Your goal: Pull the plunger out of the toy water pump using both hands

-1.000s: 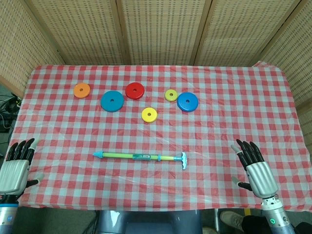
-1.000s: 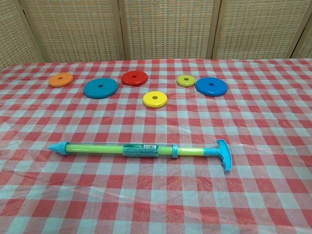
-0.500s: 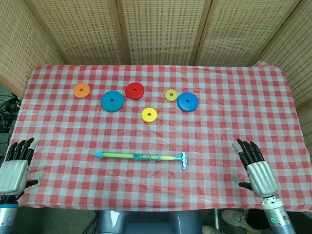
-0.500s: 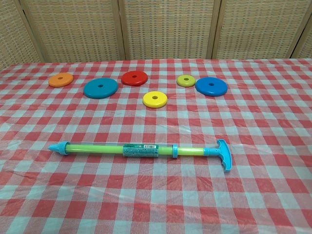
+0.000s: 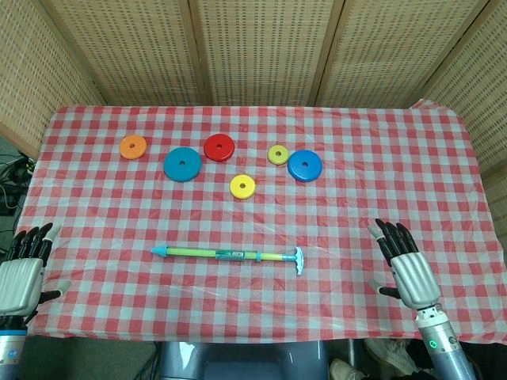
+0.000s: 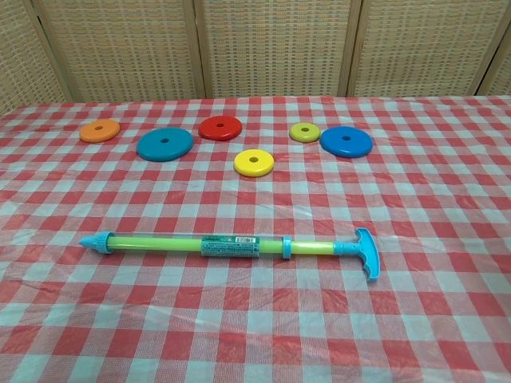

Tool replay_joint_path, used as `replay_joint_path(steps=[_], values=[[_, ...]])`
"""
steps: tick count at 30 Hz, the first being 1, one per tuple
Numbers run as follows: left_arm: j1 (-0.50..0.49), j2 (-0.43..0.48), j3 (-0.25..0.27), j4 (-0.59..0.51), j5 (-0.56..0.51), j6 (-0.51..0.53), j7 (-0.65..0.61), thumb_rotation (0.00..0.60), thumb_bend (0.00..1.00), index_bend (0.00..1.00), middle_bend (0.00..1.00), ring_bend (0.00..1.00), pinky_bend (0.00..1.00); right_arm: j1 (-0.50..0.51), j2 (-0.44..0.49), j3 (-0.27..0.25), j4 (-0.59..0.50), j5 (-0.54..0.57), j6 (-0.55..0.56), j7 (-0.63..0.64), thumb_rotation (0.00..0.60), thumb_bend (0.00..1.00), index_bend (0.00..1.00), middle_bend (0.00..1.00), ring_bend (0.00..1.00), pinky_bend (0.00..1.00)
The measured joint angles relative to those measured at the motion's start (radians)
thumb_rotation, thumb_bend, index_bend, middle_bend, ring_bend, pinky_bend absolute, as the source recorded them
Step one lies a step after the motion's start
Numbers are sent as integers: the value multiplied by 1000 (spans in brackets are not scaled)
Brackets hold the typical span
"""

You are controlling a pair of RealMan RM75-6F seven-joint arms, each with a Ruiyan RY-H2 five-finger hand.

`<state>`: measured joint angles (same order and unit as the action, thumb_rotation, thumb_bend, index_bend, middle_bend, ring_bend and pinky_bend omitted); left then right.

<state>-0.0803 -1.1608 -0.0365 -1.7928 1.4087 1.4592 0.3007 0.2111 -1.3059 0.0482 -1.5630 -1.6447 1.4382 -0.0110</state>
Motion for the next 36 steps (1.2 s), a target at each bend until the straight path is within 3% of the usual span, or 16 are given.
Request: replay_joint_path(steps=[7, 13, 16, 18, 21, 24, 30, 36], values=[[-12, -7, -9, 18, -31, -28, -18, 600, 146, 0, 0, 0, 0, 84, -24, 67, -91, 62, -101, -79, 600, 138, 0, 0, 0, 0], [-20, -13, -16, 38, -54, -43, -21, 600, 149, 0, 0, 0, 0, 156, -113, 121, -131, 167, -186, -204, 600, 137, 27, 24, 21, 33], [-23, -17, -20, 43, -59, -44, -25, 600, 149, 0, 0, 0, 0, 186, -173, 142, -137, 208, -206, -273, 600, 136, 100, 250, 239, 241], [-26, -17, -23, 46, -62, -47, -31, 600, 150, 0, 0, 0, 0, 205, -225, 155, -138, 231, -209, -328, 600, 136, 150, 460, 450, 392], [-29, -19, -23, 50, -66, -54, -33, 600, 151, 0, 0, 0, 0, 230, -286, 172, -145, 279, -214, -402, 600, 137, 183, 658, 657, 509], [-33, -23, -22, 57, -78, -66, -32, 600, 152, 0, 0, 0, 0, 253, -330, 190, -163, 347, -223, -467, 600, 143, 222, 796, 786, 594], [-44, -31, -22, 65, -93, -87, -27, 600, 156, 0, 0, 0, 0, 313, -441, 228, -173, 462, -230, -575, 600, 196, 280, 942, 921, 725], [-50, -31, -24, 68, -105, -98, -32, 600, 158, 0, 0, 0, 0, 361, -508, 248, -140, 549, -246, -624, 600, 307, 329, 963, 940, 744]])
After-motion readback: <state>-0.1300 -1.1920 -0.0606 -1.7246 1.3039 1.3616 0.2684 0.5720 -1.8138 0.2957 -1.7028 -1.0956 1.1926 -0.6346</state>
